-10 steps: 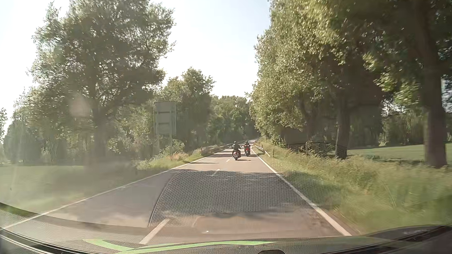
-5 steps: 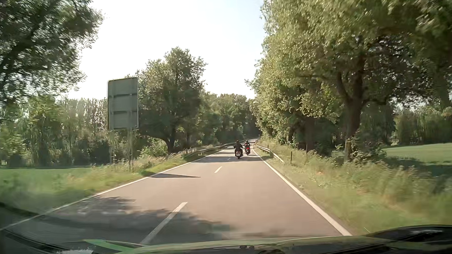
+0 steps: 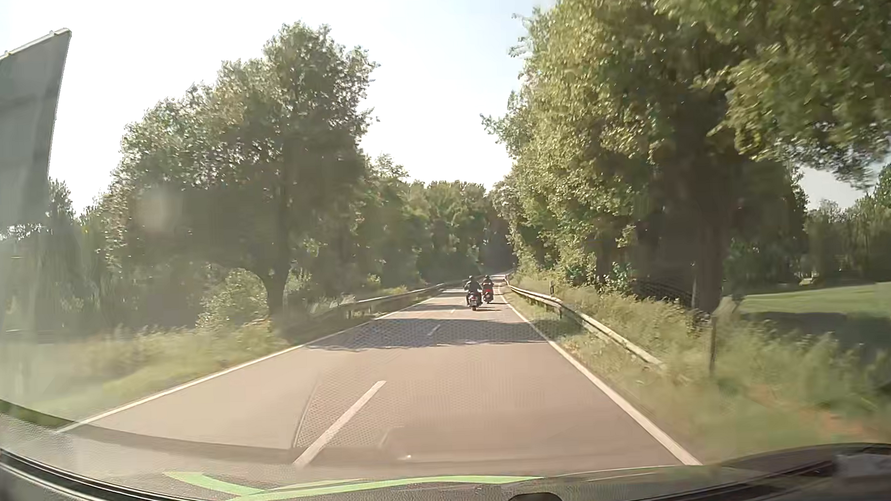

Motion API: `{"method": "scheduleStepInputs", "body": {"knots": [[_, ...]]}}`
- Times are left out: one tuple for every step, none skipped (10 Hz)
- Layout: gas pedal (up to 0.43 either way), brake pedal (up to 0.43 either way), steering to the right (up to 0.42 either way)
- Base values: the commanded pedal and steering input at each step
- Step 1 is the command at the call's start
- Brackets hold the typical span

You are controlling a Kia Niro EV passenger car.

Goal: Follow the waypoints while adhering to traffic rules and regulations

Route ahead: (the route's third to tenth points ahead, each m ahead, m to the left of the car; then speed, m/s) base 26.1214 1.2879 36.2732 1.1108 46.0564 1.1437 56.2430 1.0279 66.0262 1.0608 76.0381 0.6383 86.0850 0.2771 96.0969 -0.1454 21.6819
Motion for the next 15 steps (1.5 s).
{"method": "scheduleStepInputs", "body": {"knots": [[0.287, 0.000, -0.002], [0.280, 0.000, -0.002], [0.280, 0.000, -0.002], [0.280, 0.000, -0.001], [0.280, 0.000, -0.002], [0.280, 0.000, -0.001], [0.280, 0.000, -0.001], [0.280, 0.000, -0.001], [0.280, 0.000, -0.002], [0.280, 0.000, -0.001], [0.280, 0.000, -0.002], [0.280, 0.000, -0.001], [0.268, 0.000, -0.002], [0.268, 0.000, -0.001], [0.260, 0.000, -0.001]]}}
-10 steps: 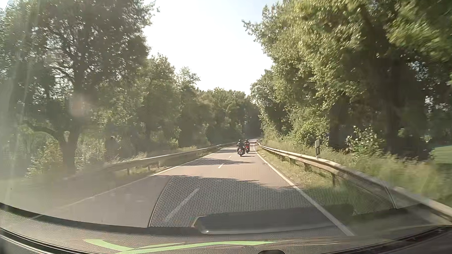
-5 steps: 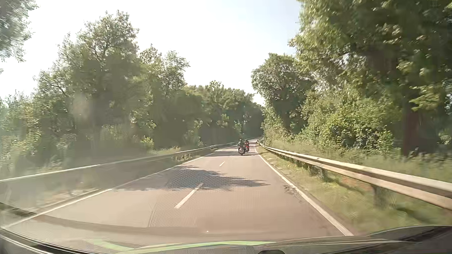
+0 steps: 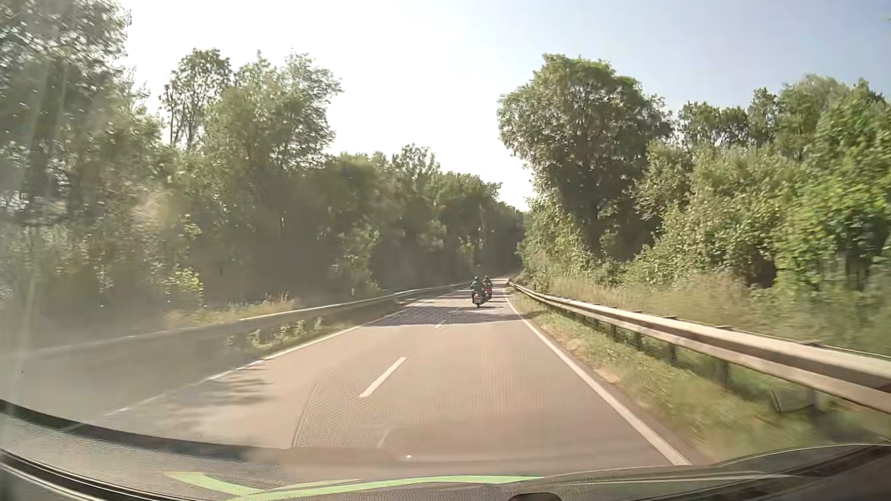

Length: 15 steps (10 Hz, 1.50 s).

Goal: Follow the waypoints while adhering to traffic rules and regulations

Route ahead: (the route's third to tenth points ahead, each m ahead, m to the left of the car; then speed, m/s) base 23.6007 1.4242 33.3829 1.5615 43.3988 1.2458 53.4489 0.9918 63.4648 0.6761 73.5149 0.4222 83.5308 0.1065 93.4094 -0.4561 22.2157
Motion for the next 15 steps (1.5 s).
{"method": "scheduleStepInputs", "body": {"knots": [[0.240, 0.000, -0.001], [0.240, 0.000, -0.001], [0.240, 0.000, -0.002], [0.240, 0.000, -0.002], [0.240, 0.000, -0.001], [0.240, 0.000, -0.001], [0.240, 0.000, -0.001], [0.240, 0.000, 0.000], [0.240, 0.000, 0.001], [0.240, 0.000, 0.002], [0.240, 0.000, 0.003], [0.240, 0.000, 0.003], [0.240, 0.000, 0.003], [0.240, 0.000, 0.002], [0.240, 0.000, 0.002]]}}
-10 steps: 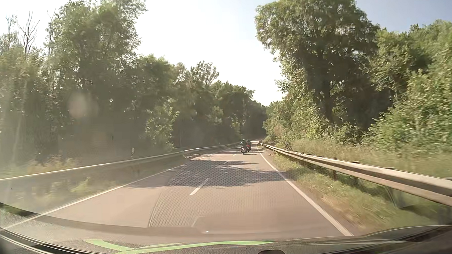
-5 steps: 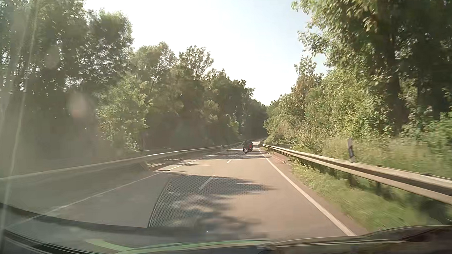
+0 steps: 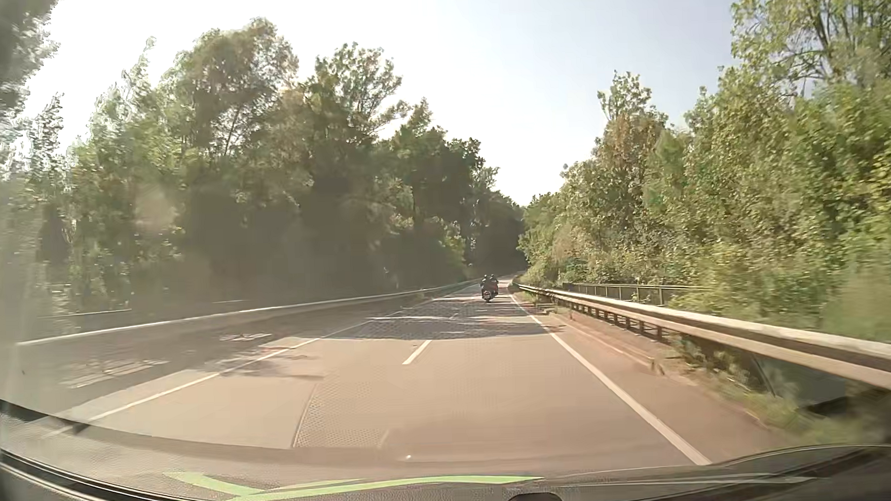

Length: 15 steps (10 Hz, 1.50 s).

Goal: Follow the waypoints while adhering to traffic rules and regulations

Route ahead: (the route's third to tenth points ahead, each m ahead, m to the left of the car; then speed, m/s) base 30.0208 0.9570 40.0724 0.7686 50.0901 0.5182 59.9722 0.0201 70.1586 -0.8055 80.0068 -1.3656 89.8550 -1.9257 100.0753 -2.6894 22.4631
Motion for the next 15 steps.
{"method": "scheduleStepInputs", "body": {"knots": [[0.240, 0.000, 0.002], [0.240, 0.000, 0.002], [0.240, 0.000, 0.002], [0.240, 0.000, 0.002], [0.240, 0.000, 0.002], [0.248, 0.000, 0.002], [0.248, 0.000, 0.002], [0.248, 0.000, 0.002], [0.248, 0.000, 0.002], [0.248, 0.000, 0.003], [0.248, 0.000, 0.003], [0.268, 0.000, 0.002], [0.268, 0.000, 0.002], [0.268, 0.000, 0.003], [0.280, 0.000, 0.003]]}}
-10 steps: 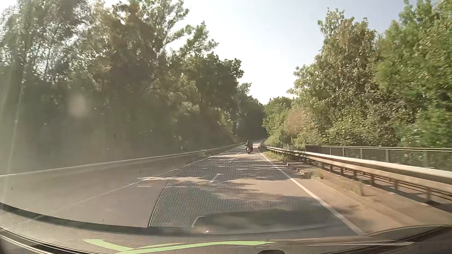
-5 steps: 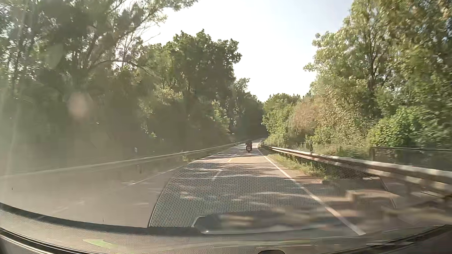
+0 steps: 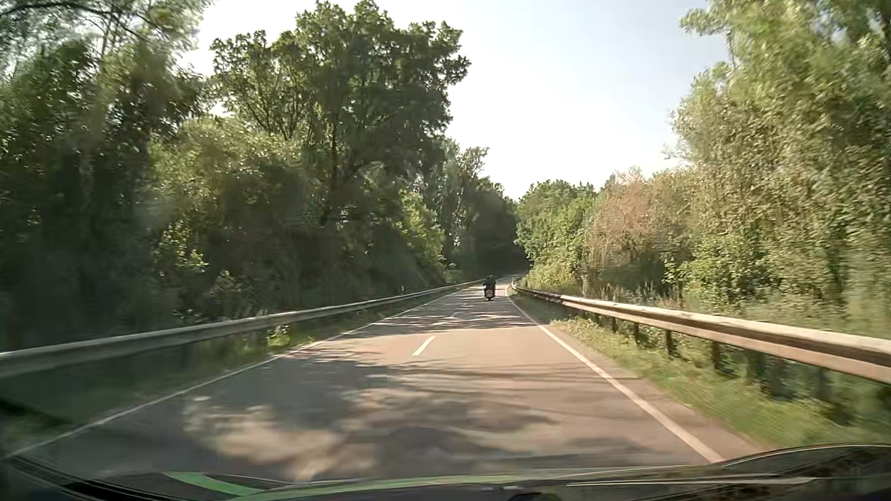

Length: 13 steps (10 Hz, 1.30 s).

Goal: Follow the waypoints while adhering to traffic rules and regulations

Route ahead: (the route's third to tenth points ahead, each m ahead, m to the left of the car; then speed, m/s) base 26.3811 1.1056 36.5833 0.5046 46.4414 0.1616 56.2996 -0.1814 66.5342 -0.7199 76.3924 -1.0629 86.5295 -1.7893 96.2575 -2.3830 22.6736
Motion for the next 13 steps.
{"method": "scheduleStepInputs", "body": {"knots": [[0.280, 0.000, 0.002], [0.280, 0.000, 0.002], [0.280, 0.000, 0.002], [0.280, 0.000, 0.003], [0.280, 0.000, 0.003], [0.280, 0.000, 0.003], [0.280, 0.000, 0.002], [0.280, 0.000, 0.001], [0.280, 0.000, 0.000], [0.280, 0.000, 0.000], [0.280, 0.000, 0.000], [0.280, 0.000, 0.001], [0.280, 0.000, 0.001]]}}
